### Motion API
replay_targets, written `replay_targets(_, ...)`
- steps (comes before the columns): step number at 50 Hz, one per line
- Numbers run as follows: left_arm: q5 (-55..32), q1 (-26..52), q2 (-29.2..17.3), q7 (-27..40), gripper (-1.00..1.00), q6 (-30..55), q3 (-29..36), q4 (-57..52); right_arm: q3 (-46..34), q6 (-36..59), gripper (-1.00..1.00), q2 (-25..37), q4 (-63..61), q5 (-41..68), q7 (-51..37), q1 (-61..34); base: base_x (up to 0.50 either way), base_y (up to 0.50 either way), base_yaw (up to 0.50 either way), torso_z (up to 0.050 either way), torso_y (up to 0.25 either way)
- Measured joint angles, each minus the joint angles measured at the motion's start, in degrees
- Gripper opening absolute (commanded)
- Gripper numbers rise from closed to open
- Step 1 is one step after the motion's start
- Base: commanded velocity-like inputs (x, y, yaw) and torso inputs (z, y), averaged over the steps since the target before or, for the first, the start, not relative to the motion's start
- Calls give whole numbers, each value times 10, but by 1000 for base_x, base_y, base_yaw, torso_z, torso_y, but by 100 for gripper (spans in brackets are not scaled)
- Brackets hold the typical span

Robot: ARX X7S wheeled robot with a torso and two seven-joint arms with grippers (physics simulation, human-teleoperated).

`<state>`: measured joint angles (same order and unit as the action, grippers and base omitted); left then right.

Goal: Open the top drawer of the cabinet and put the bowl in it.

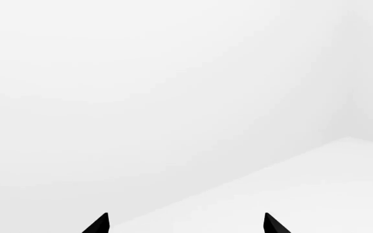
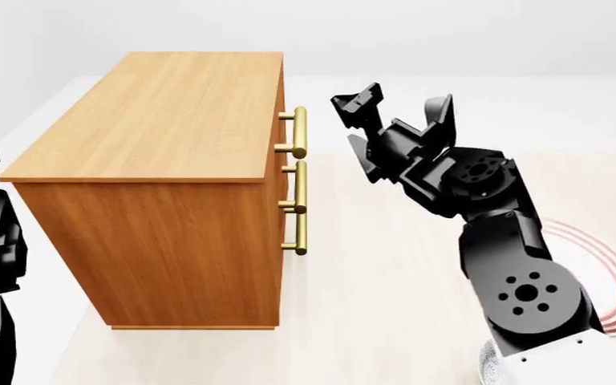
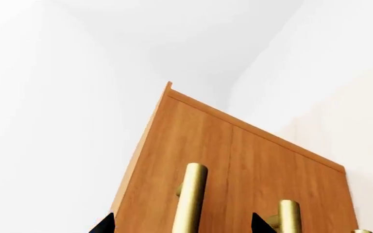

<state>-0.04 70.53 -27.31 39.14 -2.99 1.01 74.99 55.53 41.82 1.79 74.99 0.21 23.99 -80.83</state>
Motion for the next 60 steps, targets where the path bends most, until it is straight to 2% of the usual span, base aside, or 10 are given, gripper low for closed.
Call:
replay_targets(12, 0, 0, 0, -2, 100, 0, -1, 0, -34, -1, 100, -11, 0, 20, -2, 15, 0, 0, 0, 0, 0)
replay_targets(34, 0, 0, 1, -3, 100, 1, -4, 0, -281, -3, 100, -17, 0, 273, -28, 42, 0, 0, 0, 0, 0)
replay_targets(60, 0, 0, 0, -5, 100, 1, -5, 0, -482, -13, 100, -18, 0, 483, -44, 52, 0, 0, 0, 0, 0)
